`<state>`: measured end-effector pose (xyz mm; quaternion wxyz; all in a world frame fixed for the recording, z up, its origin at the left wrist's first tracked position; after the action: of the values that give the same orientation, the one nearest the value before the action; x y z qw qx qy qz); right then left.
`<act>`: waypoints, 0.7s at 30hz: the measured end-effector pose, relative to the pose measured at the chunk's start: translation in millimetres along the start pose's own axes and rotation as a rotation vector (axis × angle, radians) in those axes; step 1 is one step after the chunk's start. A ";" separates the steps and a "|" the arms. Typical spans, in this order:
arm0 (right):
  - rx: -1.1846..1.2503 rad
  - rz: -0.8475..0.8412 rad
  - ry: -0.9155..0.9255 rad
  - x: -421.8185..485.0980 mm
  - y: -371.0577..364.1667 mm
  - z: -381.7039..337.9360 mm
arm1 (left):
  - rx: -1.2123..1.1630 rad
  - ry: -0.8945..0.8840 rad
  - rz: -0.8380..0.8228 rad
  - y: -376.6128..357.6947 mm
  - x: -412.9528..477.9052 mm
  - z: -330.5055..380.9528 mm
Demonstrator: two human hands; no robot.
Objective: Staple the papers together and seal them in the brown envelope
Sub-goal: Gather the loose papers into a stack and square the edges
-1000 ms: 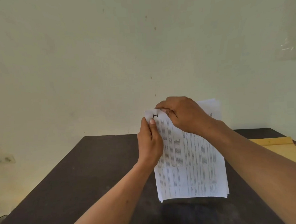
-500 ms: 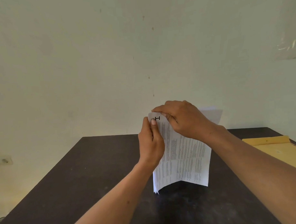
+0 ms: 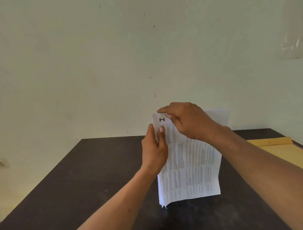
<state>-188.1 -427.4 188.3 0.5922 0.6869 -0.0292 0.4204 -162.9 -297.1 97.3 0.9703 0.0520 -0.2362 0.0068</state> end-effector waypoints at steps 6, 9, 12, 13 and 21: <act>-0.013 0.184 -0.303 -15.6 19.2 35.6 | -0.029 0.107 0.118 8.1 11.1 -5.2; 0.311 0.327 -0.497 -40.9 15.8 48.2 | -0.019 0.227 0.138 16.3 23.1 -17.9; 0.745 0.297 -0.649 -69.2 -4.0 47.1 | -0.003 0.329 0.130 17.7 30.8 -31.4; 0.809 0.256 -0.667 -77.9 -13.8 44.1 | 0.019 0.356 0.123 17.8 31.9 -36.4; 0.590 0.078 -0.797 -123.8 -74.0 51.1 | 0.260 0.444 0.005 17.9 4.3 -68.4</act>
<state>-200.4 -504.9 57.0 0.2993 0.9308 -0.1585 0.1373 -128.5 -272.1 40.7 0.9835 0.1730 -0.0148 0.0510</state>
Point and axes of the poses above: each hand's wrist, its own x-axis towards the middle knuckle, its own y-axis out of the back of the hand, z = x × y, the point moved 1 cm from there along x, towards the middle knuckle, and after that the axes turned 9 degrees about y, right-handed, at the moved point
